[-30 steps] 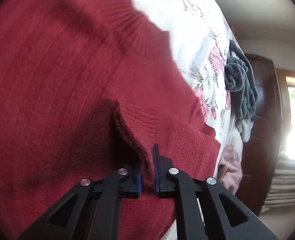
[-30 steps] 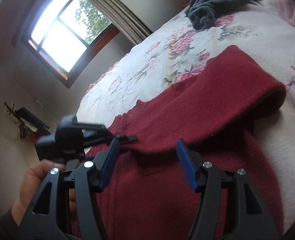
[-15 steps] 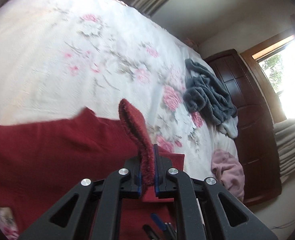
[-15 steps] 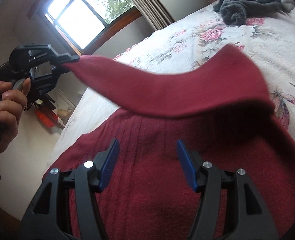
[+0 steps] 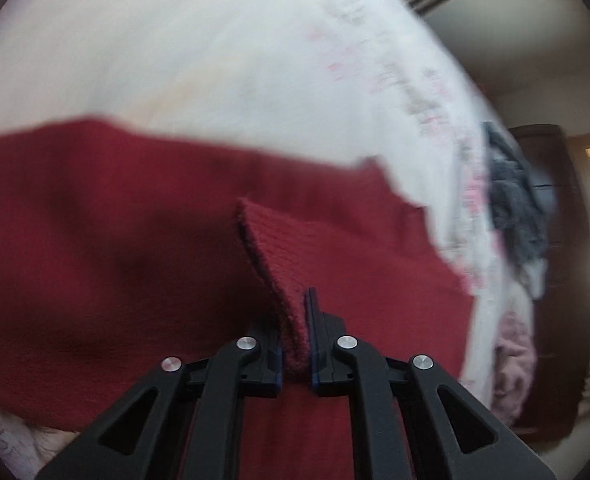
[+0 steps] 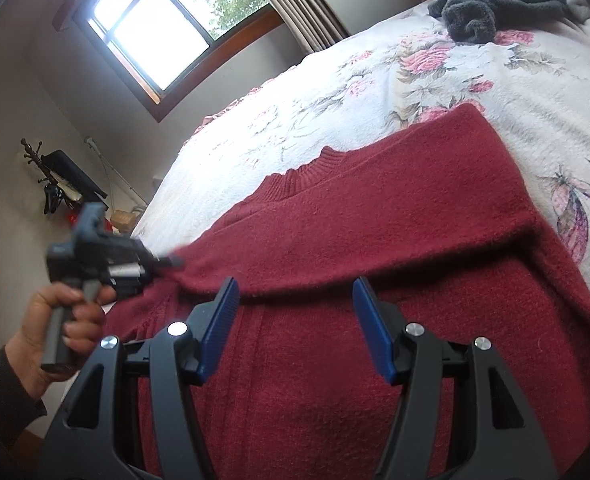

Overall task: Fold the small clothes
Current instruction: 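Grasp the other sleeve cuff with the left gripper and lift it, then lay the held sleeve across the sweater body and open the left gripper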

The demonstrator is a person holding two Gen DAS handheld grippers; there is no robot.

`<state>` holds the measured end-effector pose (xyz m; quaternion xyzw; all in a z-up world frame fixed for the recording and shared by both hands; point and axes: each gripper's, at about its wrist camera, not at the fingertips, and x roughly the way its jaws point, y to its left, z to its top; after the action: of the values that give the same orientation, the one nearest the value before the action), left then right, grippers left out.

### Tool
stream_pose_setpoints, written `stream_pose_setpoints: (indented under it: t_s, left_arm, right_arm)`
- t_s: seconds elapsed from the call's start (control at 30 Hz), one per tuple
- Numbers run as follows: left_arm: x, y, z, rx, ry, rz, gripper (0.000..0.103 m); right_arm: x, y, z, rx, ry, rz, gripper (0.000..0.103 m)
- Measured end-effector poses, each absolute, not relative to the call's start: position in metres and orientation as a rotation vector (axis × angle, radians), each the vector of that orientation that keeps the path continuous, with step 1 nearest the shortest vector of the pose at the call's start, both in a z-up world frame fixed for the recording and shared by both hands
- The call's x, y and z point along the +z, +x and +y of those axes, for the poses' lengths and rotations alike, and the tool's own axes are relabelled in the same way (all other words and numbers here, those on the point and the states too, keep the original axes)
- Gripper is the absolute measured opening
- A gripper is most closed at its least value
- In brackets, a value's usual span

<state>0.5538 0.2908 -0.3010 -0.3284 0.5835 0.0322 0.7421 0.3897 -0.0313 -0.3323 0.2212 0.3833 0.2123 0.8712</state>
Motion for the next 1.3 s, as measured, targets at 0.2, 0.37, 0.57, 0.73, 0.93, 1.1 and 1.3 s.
stream_pose_setpoints:
  t_s: [0.2,0.37,0.57,0.73,0.93,1.1,1.3]
  left_arm:
    - [-0.256,0.532,0.283,-0.013,-0.759,1.088,0.054]
    - [-0.293,0.550,0.281,0.022,-0.762,1.196,0.054]
    - [-0.276,0.504,0.342,0.120,-0.852,1.142,0.061]
    - [-0.253,0.394,0.449,0.300,-1.006,1.003,0.069]
    - [-0.257,0.249,0.571,0.569,-1.237,0.800,0.072]
    - [-0.269,0.214,0.623,0.626,-1.310,0.731,0.072]
    - [-0.291,0.236,0.651,0.623,-1.355,0.727,0.072]
  right_arm:
    - [-0.334,0.391,-0.031,0.445,0.476,0.809,0.060]
    - [-0.337,0.390,-0.030,0.451,0.464,0.816,0.060]
    - [-0.332,0.375,-0.030,0.448,0.399,0.833,0.060]
    - [-0.311,0.357,-0.037,0.395,0.368,0.821,0.060]
    - [-0.289,0.316,-0.041,0.401,0.323,0.876,0.060]
    - [-0.276,0.289,-0.021,0.423,0.268,0.923,0.061]
    - [-0.254,0.275,0.007,0.444,0.201,0.923,0.061]
